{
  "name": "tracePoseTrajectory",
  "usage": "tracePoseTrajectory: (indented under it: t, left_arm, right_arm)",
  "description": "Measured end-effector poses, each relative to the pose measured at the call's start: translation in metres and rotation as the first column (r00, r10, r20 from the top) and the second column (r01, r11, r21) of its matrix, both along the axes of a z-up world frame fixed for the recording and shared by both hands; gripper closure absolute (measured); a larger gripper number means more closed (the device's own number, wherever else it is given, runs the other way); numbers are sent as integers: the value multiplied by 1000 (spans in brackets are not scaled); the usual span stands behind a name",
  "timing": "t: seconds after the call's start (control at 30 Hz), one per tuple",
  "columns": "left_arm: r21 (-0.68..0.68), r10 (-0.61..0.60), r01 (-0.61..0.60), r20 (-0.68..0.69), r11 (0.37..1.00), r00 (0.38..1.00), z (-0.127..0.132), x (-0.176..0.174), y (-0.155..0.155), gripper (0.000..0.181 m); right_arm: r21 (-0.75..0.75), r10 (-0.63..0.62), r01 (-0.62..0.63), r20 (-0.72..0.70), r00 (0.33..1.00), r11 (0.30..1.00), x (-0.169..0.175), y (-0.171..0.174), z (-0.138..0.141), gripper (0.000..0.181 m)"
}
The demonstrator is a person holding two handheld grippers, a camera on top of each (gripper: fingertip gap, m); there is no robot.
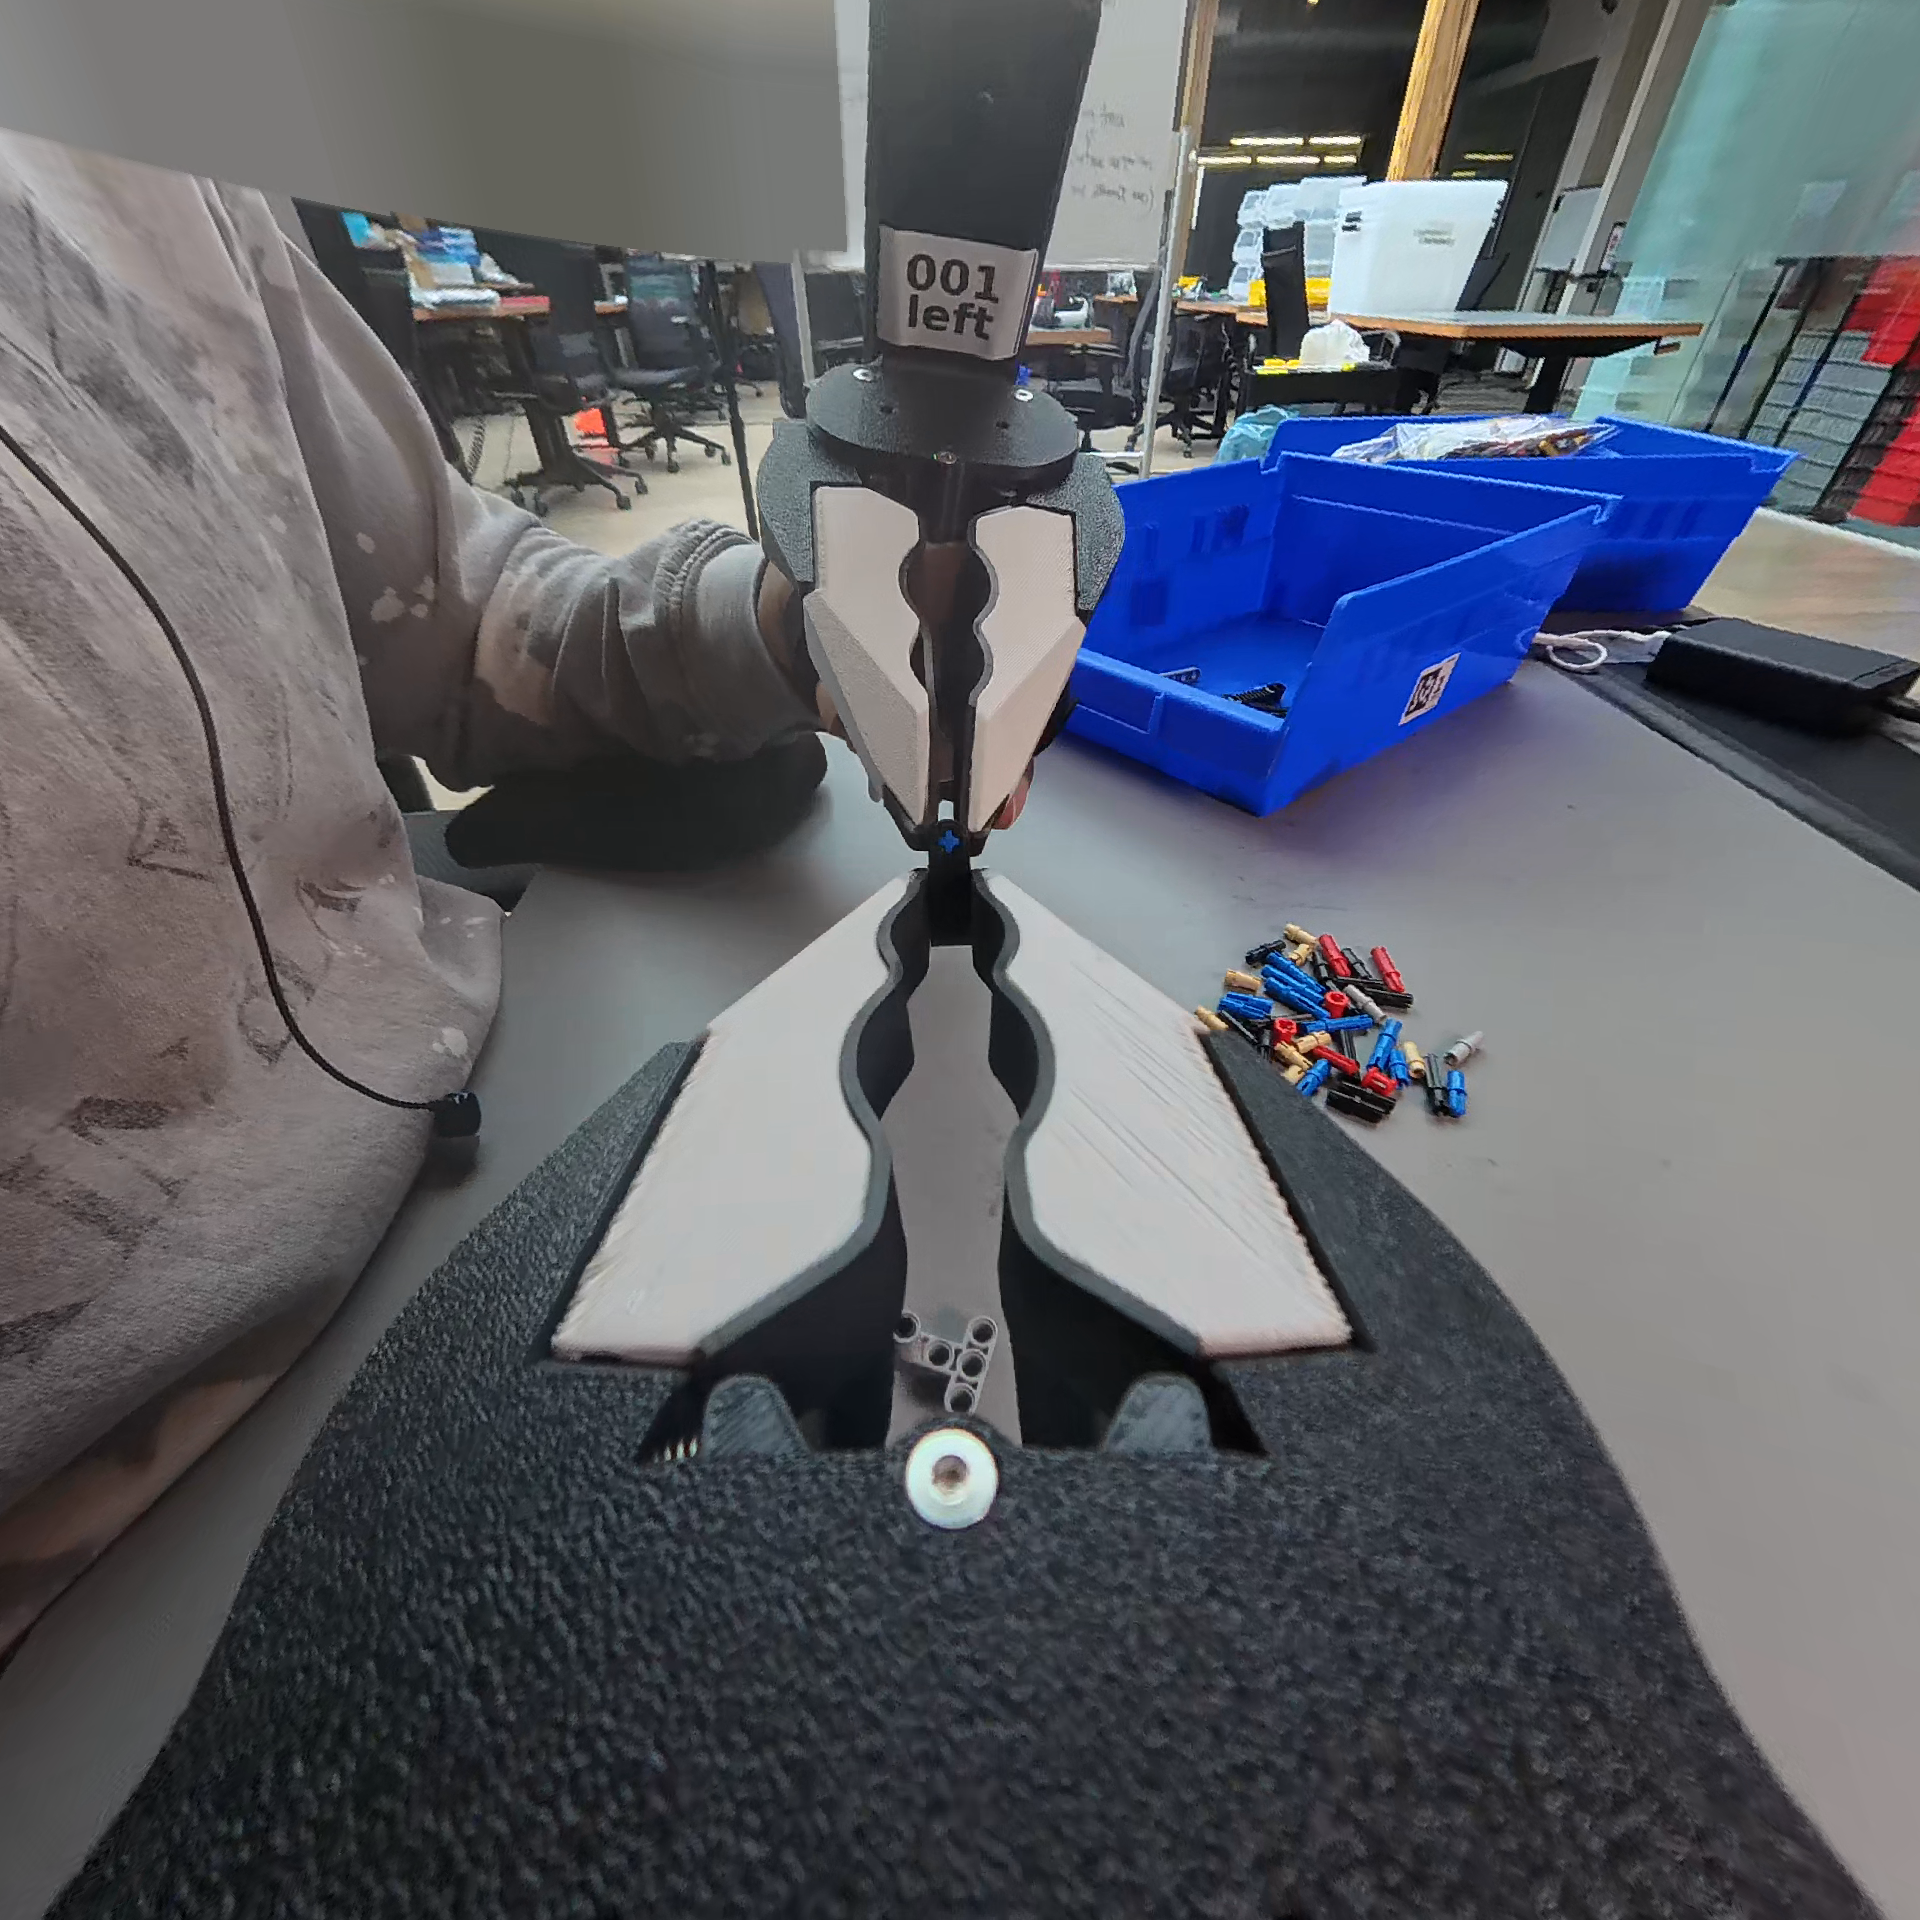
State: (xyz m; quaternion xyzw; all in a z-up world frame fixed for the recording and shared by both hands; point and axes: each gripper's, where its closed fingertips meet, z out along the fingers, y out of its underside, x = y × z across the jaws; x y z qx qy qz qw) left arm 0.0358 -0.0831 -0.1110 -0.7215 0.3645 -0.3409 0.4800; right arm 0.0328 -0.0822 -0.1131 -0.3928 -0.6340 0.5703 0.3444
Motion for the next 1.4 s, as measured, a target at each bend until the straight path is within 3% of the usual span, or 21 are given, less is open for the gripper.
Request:
tracePoseTrajectory:
  t: [0.43, 0.5, 0.53, 0.57, 0.63, 0.73, 0.87, 0.93, 1.03, 1.1, 1.2, 1.4]
  left_arm:
    - [-8, 22, -22, 39, 1000, 999, 5, -3, 1, 179]
    - [-31, 49, -52, -99, 998, 994, -25, -17, 2, 181]
    - [-63, 48, -53, -78, 997, 996, -34, -19, 0, 181]
    - [-99, 70, -71, -19, 993, 997, -33, -20, 3, 181]
    - [-80, 109, -108, 5, 991, 994, -24, -21, 15, 181]
    - [-24, 203, -208, -133, 978, 970, -37, -32, 37, 181]
    - [20, 292, -297, -255, 955, 922, -58, -51, 51, 181]
    - [3, 244, -246, -151, 969, 958, -46, -36, 46, 180]
    - [-30, 142, -141, 28, 990, 990, -21, -13, 36, 157]
    - [-52, 91, -86, 100, 995, 991, -11, -2, 29, 159]
    - [-72, 47, -38, 126, 997, 991, -9, 4, 21, 171]
    - [-98, 1, 7, 87, 995, 996, -14, 6, 10, 177]
  right_arm:
    - [-191, 3, -14, -61, 998, 982, 1, 8, 20, 174]
    - [-427, -135, 16, -249, 959, 904, 24, 55, 74, 175]
    - [-359, -203, 93, -281, 938, 929, 32, 70, 82, 175]
    - [-245, -207, 147, -242, 948, 958, 29, 63, 73, 175]
    - [-193, -176, 142, -172, 969, 971, 16, 42, 50, 175]
    - [-119, -186, 174, -102, 977, 977, 6, 43, 34, 174]
    - [-177, -180, 164, -76, 981, 970, 6, 52, 30, 174]
    - [-159, -177, 167, -54, 983, 973, 5, 49, 24, 174]
    - [-141, -134, 132, -4, 991, 981, 2, 38, 13, 174]
    - [-111, -111, 112, 15, 994, 988, 0, 31, 7, 174]
    - [-83, -73, 76, 45, 996, 994, -1, 22, -1, 174]
    - [-102, -15, 20, 51, 999, 995, 2, 12, -1, 175]
